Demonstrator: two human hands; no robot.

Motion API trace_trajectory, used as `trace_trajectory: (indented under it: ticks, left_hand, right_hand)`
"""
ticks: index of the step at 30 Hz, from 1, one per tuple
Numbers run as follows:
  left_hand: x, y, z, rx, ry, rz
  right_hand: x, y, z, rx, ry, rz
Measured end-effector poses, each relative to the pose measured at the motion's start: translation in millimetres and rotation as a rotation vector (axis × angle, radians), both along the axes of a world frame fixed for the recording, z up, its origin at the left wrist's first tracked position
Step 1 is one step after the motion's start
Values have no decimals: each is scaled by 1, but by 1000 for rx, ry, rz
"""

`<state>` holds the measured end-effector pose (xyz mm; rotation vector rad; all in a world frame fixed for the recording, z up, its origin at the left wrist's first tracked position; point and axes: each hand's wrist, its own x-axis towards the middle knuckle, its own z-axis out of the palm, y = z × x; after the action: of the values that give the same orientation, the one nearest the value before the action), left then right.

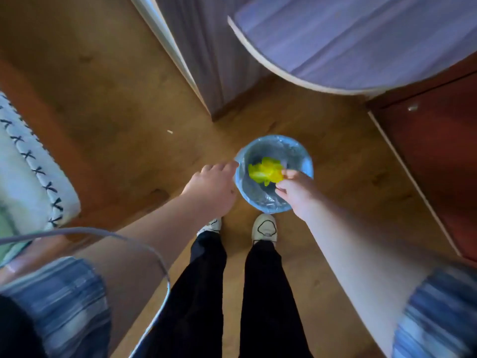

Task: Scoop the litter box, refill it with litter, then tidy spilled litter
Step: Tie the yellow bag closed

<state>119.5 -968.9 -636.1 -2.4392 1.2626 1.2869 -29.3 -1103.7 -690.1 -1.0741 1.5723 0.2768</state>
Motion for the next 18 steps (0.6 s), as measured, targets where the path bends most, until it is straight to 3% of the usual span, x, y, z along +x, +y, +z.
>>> trace_trajectory:
  ticks: [3, 5, 9, 15, 18]
  left_hand:
    - [-14, 15, -17, 95, -37, -87]
    - [-20, 23, -9, 112, -56, -79]
    - [-21, 28, 53, 104, -58, 25]
    - [-26, 44, 217, -80, -201, 124]
    - [-39, 68, 296, -164, -303, 227]
  right_hand:
    - [-18, 3, -34, 21, 57, 26]
    - [-20, 9, -14, 3, 84, 123]
    - [-16, 27, 88, -30, 23, 437]
    - [-6, 36, 268, -412, -38, 1019]
    - [4, 44, 355, -539, -127, 1154]
